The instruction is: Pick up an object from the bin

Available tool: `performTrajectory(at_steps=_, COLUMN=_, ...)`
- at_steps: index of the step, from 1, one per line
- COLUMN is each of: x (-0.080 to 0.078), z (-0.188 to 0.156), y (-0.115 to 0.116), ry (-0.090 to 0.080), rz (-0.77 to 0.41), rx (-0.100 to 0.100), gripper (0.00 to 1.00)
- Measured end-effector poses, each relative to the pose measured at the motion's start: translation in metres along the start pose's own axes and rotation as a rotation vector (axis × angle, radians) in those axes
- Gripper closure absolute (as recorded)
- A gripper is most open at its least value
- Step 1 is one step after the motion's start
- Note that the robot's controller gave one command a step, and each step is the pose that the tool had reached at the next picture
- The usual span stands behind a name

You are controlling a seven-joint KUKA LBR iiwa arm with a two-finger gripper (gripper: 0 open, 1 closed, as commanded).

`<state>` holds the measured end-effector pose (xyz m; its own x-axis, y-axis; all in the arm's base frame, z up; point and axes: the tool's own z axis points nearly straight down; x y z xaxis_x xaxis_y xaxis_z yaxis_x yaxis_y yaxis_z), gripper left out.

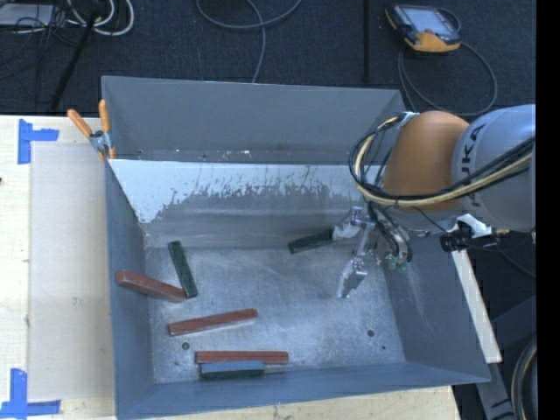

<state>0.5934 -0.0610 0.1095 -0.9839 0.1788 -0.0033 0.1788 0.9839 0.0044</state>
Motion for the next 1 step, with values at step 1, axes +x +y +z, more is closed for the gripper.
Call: performTrajectory(at_steps=1, x=-0.0098, z=0.0101, y=0.0219, ry=0.005, rz=-0.127, rx=0.007, gripper=0.0)
